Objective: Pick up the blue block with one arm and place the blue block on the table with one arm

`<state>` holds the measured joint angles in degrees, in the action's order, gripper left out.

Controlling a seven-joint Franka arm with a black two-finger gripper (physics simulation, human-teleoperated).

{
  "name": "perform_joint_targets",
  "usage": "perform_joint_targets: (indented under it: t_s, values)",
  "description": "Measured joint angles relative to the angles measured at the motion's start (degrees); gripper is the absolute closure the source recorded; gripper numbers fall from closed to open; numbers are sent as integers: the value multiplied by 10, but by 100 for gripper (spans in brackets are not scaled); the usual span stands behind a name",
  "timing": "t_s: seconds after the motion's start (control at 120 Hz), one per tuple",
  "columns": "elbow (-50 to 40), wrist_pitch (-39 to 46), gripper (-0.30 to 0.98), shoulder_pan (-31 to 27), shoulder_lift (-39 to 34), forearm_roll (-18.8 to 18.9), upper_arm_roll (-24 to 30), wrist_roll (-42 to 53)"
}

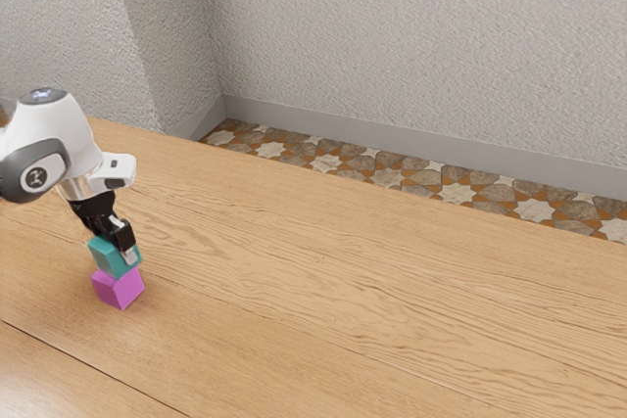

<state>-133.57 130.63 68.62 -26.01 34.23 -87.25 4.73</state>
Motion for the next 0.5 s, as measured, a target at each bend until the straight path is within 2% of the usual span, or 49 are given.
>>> perform_joint_targets:
  t_s: [0.067, 0.15, 0.258, 0.317, 0.408, 0.5]
  values:
    - [-1, 0, 37, 4, 13, -2, 53, -7]
    - [4, 0, 38, 78, 21, -9, 69, -18]
    - [30, 0, 38, 226, 7, -13, -41, -31]
    - [42, 0, 38, 283, -7, -13, -104, -37]
    - [52, 0, 38, 330, -20, -12, -165, -46]
    - [57, 0, 38, 348, -25, -10, -193, -53]
